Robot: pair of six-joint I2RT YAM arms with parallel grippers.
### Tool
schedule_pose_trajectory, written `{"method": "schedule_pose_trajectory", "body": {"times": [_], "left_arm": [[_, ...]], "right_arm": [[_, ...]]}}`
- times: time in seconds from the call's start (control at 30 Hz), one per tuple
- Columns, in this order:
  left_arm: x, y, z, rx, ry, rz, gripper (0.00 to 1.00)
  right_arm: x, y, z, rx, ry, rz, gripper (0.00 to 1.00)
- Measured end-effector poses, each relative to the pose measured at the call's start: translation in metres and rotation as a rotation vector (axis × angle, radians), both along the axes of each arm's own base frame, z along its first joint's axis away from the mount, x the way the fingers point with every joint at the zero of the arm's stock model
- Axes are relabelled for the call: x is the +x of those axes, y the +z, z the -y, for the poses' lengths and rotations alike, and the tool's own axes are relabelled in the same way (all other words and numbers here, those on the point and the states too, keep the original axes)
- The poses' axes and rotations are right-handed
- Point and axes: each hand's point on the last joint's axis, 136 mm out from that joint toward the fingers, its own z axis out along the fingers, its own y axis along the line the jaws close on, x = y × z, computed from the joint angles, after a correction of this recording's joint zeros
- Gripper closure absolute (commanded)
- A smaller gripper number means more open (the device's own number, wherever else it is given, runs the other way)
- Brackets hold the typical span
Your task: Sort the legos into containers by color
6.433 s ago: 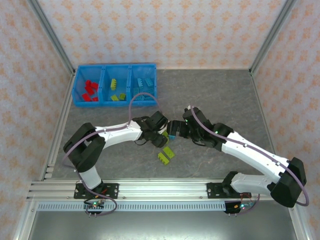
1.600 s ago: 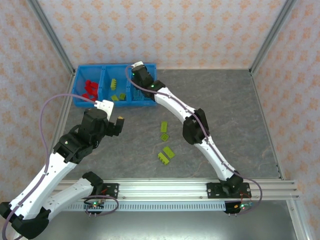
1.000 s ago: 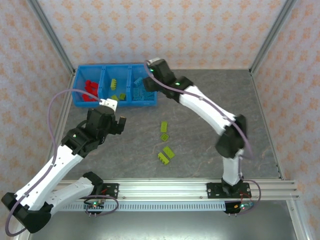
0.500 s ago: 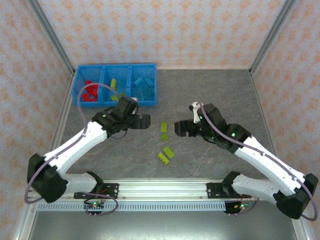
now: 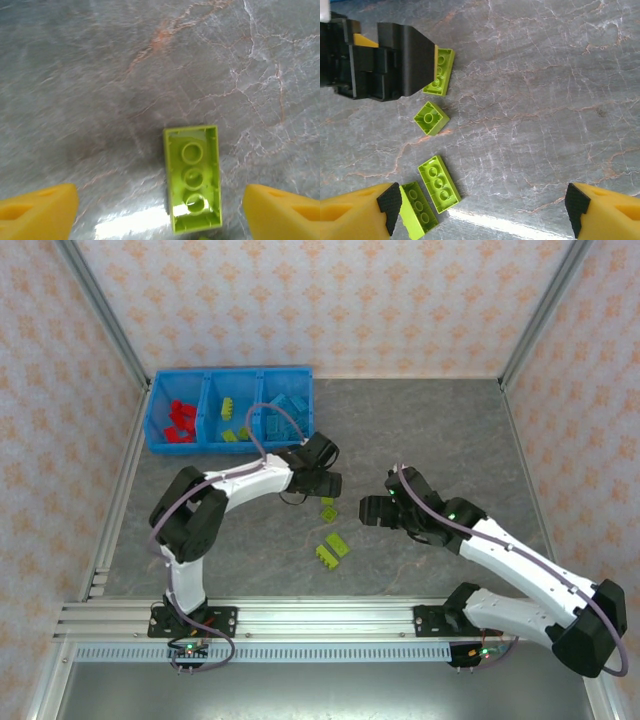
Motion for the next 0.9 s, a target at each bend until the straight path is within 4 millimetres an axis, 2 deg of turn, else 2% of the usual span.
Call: {"method": "schedule_pose_trajectory", "body": {"times": [0.1,0.2,0.43,0.53,0.6,0.67,0.73,0.83,0.9], "left_arm": [[0.004,-0.016,0.008,0.013,-0.008,-0.023,0.34],[0.003,-0.03,0.008,0.037,-0.017,-0.042,0.44],[0.003,-0.03,0.003,0.055,-0.014,-0.034,0.69],[-0.003,-0.027,0.0,0.04,-0.015,-0.02,0.72],[-0.014,-0.024,-0.008,0.042,-0.014,-0.03,0.73],[-0.022,-0.014,-0.017,0.041,-0.01,-0.027,0.73],[-0.022,0.01,-0.028,0.021,0.009,0.007,0.73],[-0.001,0.065,-0.06,-0.041,0.093,0.125,0.72],[0.018,0.103,-0.094,-0.066,0.177,0.21,0.72]], "right_arm": [[0.001,-0.001,0.0,-0.001,-0.006,-0.002,0.13],[0.001,-0.001,0.001,0.0,-0.01,-0.002,0.12],[0.002,0.0,0.0,0.007,-0.019,-0.001,0.12],[0.003,-0.001,-0.005,0.02,-0.008,-0.007,0.12],[0.003,0.0,-0.01,0.039,0.005,-0.012,0.12],[0.003,0.002,-0.015,0.06,0.018,-0.013,0.12],[0.004,0.005,-0.018,0.076,0.025,-0.006,0.12],[0.007,0.011,-0.022,0.093,0.027,0.01,0.12],[0.009,0.013,-0.023,0.101,0.028,0.018,0.12]]}}
